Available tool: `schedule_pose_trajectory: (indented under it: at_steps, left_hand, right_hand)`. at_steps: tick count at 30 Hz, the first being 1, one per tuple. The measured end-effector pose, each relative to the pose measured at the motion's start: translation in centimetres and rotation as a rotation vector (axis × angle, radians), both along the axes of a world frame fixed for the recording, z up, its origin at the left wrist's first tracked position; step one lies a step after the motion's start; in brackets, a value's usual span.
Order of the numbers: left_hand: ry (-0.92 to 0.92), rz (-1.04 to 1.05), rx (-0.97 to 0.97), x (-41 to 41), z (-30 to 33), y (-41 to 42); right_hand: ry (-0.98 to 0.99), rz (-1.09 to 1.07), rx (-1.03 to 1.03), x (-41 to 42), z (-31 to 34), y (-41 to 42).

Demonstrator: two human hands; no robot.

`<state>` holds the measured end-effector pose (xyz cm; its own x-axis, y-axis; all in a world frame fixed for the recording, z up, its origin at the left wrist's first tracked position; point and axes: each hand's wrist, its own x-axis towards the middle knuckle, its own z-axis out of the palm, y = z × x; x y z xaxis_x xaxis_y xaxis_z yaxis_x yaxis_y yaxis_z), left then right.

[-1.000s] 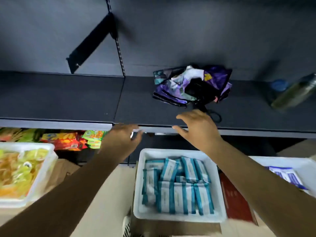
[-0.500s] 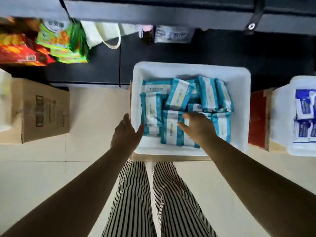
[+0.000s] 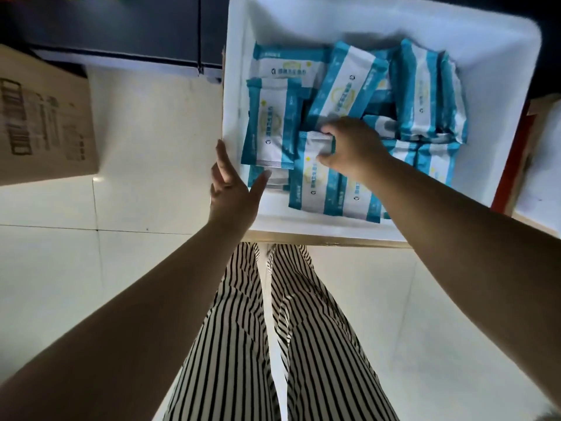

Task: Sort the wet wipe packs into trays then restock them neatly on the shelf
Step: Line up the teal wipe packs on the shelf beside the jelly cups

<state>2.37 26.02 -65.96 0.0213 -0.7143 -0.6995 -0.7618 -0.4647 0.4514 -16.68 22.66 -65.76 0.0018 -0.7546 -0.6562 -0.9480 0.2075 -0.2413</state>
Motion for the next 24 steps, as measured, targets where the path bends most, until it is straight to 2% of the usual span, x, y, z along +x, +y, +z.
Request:
schedule_pose_trajectory:
  at_steps: [5,8,10,12,13,15,17,18,21,22,24]
  left_hand:
    - [0.023,0.017,0.005,0.0,0.1,0.1]
    - [-0.027,0.079,-0.026,-0.4,0.6,0.5]
    - [-0.077,0.104,-0.198,-0.6,1.4,1.4]
    - [-0.015,0.1,-0.378,-1.3,2.3,2.5]
    - [0.043,0.109,-0.402,-1.8,2.5,2.9]
    - [0.148,0.177,-0.333,-2.9,2.5,3.0]
    - [0.164,0.276,-0.165,-3.9,2.1,2.0]
    - [0.175,0.396,-0.063,-4.2,1.7,1.3]
    - [0.383,1.02,0.307,-4.9,0.6,-1.4]
    - [0.438,1.143,0.387,-5.1,0.3,-2.1]
    - [0.457,1.215,0.48,-5.6,0.1,-3.3]
  right_hand:
    - [0.046,0.16,0.011,0.4,1.0,-0.2]
    - [-0.106,-0.012,0.071,0.1,2.1,0.8]
    - [-0.201,-0.153,0.081,-0.7,2.8,1.6]
    - [-0.288,-0.334,0.035,-1.8,3.4,2.1]
    - [-0.33,-0.439,0.007,-2.4,3.6,2.3]
    - [-0.406,-0.645,-0.051,-3.6,3.7,2.5]
    - [-0.459,-0.806,-0.073,-4.5,3.7,2.8]
    - [-0.48,-0.882,-0.066,-4.9,3.5,3.0]
    - [-0.53,-1.094,-0.038,-5.7,3.0,3.3]
    - [-0.549,-1.148,-0.032,-5.9,2.9,3.3]
    - [-0.587,-1.237,-0.029,-6.0,2.8,3.3]
